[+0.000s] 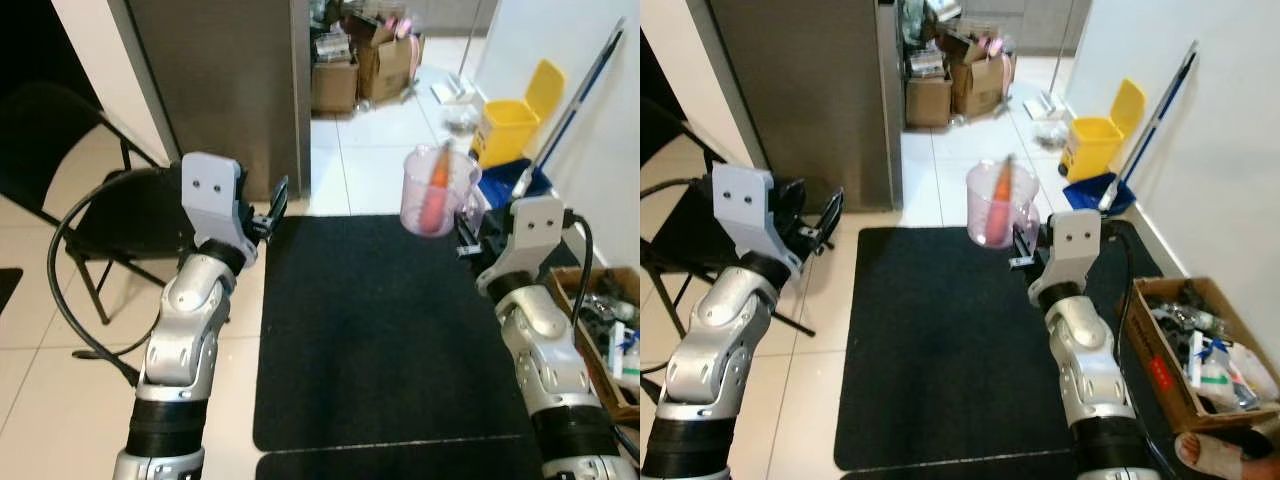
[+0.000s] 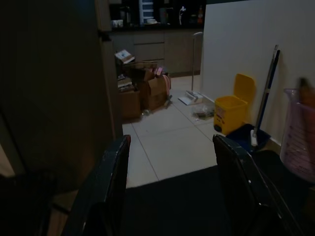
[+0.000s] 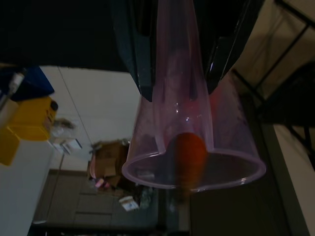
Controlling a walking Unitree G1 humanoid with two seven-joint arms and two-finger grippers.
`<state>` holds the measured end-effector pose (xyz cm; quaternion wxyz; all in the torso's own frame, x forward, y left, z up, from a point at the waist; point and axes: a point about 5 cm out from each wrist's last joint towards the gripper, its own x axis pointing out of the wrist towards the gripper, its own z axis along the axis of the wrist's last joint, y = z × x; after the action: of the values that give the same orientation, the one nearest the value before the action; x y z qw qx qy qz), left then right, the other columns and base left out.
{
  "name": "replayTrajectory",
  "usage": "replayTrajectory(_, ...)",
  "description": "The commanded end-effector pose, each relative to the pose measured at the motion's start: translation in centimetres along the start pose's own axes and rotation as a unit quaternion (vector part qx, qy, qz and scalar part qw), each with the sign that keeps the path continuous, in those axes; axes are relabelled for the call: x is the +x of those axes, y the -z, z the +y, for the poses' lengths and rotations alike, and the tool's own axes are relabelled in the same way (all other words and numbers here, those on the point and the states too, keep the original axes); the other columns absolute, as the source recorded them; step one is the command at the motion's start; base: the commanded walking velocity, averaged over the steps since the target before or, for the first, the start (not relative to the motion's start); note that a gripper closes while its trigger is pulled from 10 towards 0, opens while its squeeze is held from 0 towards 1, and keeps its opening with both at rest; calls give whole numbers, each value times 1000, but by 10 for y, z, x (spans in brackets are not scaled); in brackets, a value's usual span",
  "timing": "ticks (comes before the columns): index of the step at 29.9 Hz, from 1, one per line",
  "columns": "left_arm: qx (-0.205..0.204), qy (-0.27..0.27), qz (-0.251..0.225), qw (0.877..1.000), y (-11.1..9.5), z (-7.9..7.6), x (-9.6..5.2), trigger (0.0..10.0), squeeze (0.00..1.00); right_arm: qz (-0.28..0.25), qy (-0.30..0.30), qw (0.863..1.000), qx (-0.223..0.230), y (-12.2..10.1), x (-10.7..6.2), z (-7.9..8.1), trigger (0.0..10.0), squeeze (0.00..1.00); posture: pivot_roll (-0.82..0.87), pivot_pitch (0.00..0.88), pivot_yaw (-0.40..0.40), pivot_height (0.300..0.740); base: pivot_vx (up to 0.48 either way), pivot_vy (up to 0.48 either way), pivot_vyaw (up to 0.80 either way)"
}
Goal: Restocking fridge
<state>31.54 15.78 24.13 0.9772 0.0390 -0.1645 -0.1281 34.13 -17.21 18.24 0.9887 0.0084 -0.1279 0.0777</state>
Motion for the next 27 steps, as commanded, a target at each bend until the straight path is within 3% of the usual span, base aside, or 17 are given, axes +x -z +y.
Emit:
replayTrajectory(1,-1,10,4,1000,3,-4,0,10000,0,-11,13,1000,-4,-4,-2,-8,10000,0,11,137,-14,740,480,0,0)
replayTrajectory(27,-9,18,0,1000,3,-9,3,10000,0,-11,17,1000,-7,-4,-3,-11,10000,0,-14,129,-11,740,459,0,0)
